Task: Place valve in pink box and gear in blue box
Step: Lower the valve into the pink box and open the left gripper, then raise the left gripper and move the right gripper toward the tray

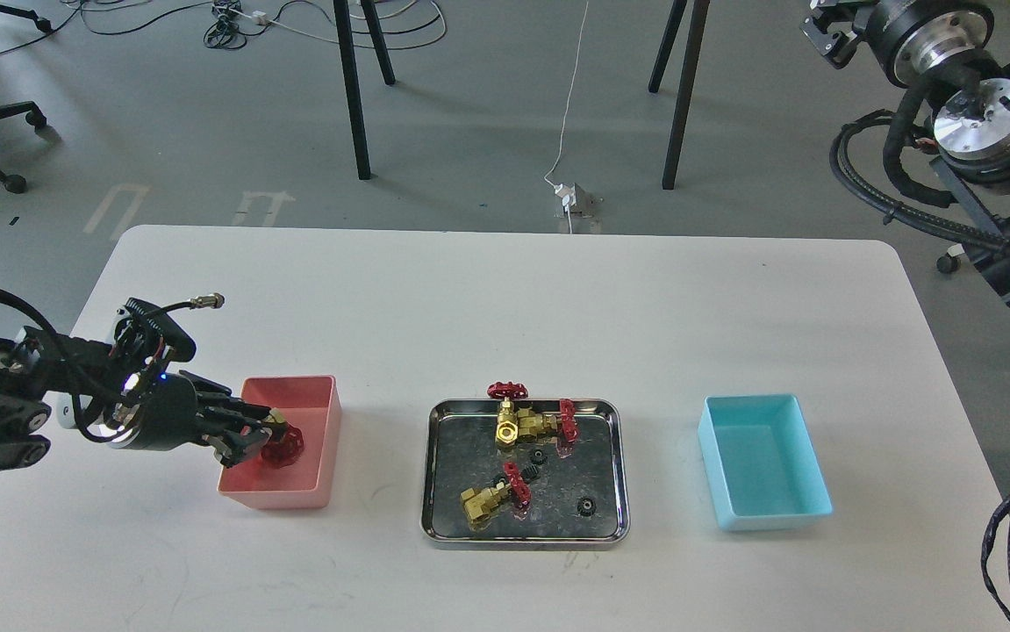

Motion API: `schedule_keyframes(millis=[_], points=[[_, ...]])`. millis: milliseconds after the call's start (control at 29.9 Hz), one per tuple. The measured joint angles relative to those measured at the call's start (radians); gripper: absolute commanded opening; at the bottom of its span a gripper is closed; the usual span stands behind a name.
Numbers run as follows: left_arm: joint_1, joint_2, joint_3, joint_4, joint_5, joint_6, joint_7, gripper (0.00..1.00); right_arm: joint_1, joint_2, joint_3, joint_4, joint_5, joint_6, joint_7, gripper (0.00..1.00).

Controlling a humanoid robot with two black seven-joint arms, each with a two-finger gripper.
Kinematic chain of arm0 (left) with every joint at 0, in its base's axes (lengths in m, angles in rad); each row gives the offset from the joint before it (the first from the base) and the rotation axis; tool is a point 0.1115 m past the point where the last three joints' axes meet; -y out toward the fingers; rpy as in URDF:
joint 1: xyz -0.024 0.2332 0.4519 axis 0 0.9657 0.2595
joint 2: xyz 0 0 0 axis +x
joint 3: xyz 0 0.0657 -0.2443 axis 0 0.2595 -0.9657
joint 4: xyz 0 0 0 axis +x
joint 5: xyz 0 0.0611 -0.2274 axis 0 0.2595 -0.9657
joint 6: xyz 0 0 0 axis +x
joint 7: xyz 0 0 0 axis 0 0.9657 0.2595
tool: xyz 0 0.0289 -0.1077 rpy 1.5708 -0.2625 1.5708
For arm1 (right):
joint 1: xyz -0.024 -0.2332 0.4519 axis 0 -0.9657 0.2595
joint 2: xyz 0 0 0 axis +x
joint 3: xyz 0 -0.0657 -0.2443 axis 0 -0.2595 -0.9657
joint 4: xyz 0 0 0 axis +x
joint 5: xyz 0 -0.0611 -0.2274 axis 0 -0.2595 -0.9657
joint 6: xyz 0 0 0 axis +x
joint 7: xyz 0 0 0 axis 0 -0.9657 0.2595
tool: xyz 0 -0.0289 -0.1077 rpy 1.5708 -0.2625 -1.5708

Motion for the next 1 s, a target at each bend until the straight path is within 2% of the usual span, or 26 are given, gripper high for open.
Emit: schedule_keyframes(millis=[67, 234, 435, 535, 635, 769, 870, 1003], points=[[0.008, 0.013, -0.053, -0.013, 0.000, -0.004, 0.000, 0.92, -0.002, -0.001, -0.002, 0.004, -0.001, -0.001, 0.000, 1.00], [-0.003, 0.145, -0.211, -0.123, -0.001, -0.032, 0.000, 0.92, -0.003, -0.014, -0.072, 0.052, -0.050, 0.002, 0.001, 1.00], [-0.006, 0.400, -0.599, -0.352, -0.073, -0.192, 0.000, 0.92, 0.075, -0.121, -0.426, 0.240, -0.492, 0.029, 0.006, 1.00], [0.027, 0.438, -0.711, -0.459, -0.270, -0.207, 0.000, 0.92, 0.135, -0.157, -0.598, 0.326, -0.661, 0.086, 0.007, 1.00], [0.042, 0.426, -0.759, -0.564, -0.499, -0.180, 0.000, 0.92, 0.251, -0.197, -0.794, 0.453, -0.817, 0.173, 0.008, 1.00], [0.057, 0.318, -0.784, -0.629, -0.725, -0.111, 0.000, 0.92, 0.426, -0.195, -1.080, 0.631, -1.035, 0.253, 0.009, 1.00], [0.082, 0.222, -0.835, -0.634, -0.832, -0.061, 0.000, 0.92, 0.520, -0.122, -1.281, 0.718, -1.171, 0.268, 0.012, 1.00], [0.172, 0.157, -0.982, -0.628, -0.871, -0.042, 0.000, 0.93, 0.562, 0.000, -1.475, 0.751, -1.293, 0.270, 0.012, 0.99]])
